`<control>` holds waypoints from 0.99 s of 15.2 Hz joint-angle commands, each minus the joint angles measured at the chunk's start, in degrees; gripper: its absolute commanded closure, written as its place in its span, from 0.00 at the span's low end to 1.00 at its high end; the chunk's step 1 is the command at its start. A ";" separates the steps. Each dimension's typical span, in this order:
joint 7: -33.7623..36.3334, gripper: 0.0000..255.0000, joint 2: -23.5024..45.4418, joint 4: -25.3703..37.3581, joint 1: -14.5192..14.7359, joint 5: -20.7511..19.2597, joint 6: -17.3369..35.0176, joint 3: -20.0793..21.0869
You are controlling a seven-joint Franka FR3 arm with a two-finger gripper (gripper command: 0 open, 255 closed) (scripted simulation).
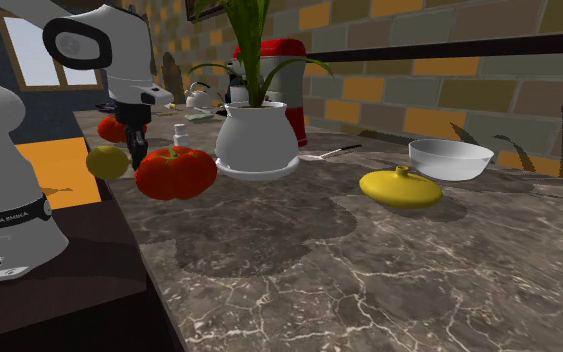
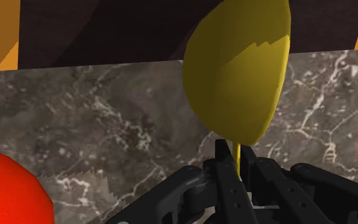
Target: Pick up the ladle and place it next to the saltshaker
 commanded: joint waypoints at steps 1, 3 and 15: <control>0.00 0.00 0.05 -0.05 0.00 0.00 -0.01 0.00; -0.01 0.00 0.05 -0.05 0.00 -0.01 -0.02 -0.01; 0.24 0.00 -2.90 5.95 -0.71 -0.77 -9.01 -0.23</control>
